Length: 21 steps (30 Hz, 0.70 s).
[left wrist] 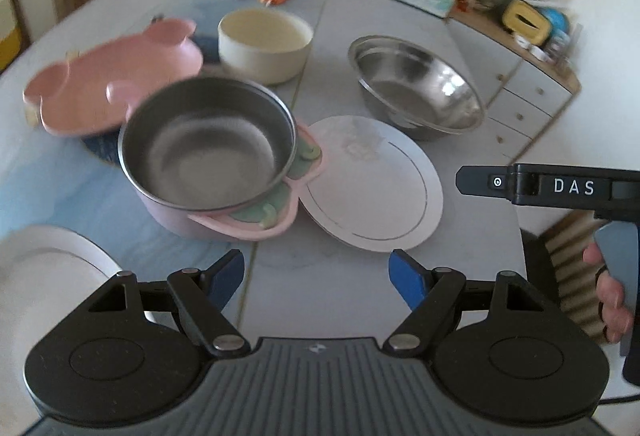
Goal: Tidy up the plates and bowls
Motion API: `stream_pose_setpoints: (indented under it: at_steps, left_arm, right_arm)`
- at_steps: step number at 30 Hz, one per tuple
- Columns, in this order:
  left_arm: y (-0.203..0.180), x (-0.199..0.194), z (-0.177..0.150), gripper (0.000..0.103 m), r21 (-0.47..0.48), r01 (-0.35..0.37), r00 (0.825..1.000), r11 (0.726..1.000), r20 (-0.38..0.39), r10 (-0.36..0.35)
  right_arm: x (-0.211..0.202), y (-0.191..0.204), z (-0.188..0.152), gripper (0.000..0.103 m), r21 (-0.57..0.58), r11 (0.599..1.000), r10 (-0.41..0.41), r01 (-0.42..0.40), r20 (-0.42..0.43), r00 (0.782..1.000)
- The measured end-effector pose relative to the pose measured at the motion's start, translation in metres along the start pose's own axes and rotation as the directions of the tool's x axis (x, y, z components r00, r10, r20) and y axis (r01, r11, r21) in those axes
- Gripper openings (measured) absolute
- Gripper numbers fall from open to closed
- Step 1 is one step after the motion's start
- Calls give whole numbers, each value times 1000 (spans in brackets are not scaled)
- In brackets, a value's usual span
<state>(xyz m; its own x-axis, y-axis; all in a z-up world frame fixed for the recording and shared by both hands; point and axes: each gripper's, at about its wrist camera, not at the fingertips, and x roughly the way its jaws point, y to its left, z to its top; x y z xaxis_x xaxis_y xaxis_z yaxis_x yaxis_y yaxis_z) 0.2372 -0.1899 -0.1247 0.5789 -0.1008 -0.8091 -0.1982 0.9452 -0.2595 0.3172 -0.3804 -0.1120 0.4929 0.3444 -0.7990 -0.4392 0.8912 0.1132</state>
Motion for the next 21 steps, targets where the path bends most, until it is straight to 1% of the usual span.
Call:
stream_pose_setpoints:
  at_steps: [3,6,8,9,10,11,15,17,19,21]
  left_arm:
    - [-5,16,4,79,-57,-8,1000,998,-21,7]
    - [-11,30,7,79,-84,-19,999,996,-34,16]
    - [-14,37,9,78,-98,-29,999,995,-35,25]
    - [-14,41,10,76,-109,-32,999,994,-38,28]
    - [-14,46,12,69,-122,-34,999,992,-46,28]
    - [-14,49,13,66,-133,-36,998,990,-55,29]
    - [-13,60,17,61,-163,-39,997,986,-76,26]
    - [-15,63,18,58,-158,-41,997,987,-74,29]
    - [-14,66,20,56,-169,-41,997,985,-74,29]
    - [-12,69,21,52,-186,-43,997,982,-75,30]
  right_arm:
    - [17,-8,10,88,-16,1000,22,-23,-25,999]
    - [33,-16,18,85,-25,999,38,-39,-51,998]
    - [43,-22,23,77,-28,998,54,-56,-69,996]
    - [47,-23,25,77,-30,998,58,-61,-76,995]
    - [51,-24,27,77,-35,997,63,-66,-81,995]
    - [55,-26,29,76,-38,996,72,-76,-86,994]
    - [68,-31,34,69,-25,994,107,-111,-109,988]
    - [74,-35,35,59,-12,991,128,-131,-120,984]
    - [78,-37,35,54,-3,990,137,-139,-121,983]
    - [80,-39,36,51,0,989,149,-150,-123,981]
